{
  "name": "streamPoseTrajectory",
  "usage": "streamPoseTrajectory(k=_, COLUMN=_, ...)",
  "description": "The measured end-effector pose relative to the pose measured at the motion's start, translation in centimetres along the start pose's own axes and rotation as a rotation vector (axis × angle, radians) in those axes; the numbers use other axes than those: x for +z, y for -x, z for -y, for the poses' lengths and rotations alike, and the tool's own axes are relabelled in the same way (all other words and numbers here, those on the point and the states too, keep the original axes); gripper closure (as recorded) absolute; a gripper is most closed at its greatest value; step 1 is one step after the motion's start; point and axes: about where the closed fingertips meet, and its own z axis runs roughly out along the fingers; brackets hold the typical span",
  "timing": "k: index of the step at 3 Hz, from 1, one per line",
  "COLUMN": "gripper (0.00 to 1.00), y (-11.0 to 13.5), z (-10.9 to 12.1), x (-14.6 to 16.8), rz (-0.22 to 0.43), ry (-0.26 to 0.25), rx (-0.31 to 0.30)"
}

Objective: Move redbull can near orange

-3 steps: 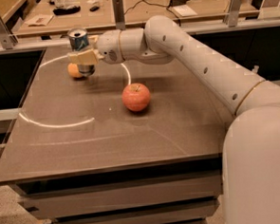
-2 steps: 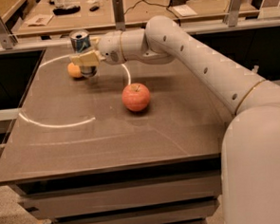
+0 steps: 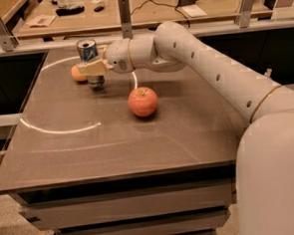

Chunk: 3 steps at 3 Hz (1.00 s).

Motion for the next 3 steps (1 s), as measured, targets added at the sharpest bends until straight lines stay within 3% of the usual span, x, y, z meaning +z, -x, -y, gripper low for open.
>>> streamPoseTrajectory(k=1, gripper=0.82, y=-0.7, z=-0.7, x=0.5, rz=0.007, ry=0.023, rx=0.024)
streamPoseTrajectory(k=3, gripper=0.35, y=-1.5, z=-1.8, x=1.1, rz=0.020, ry=0.056, rx=0.089)
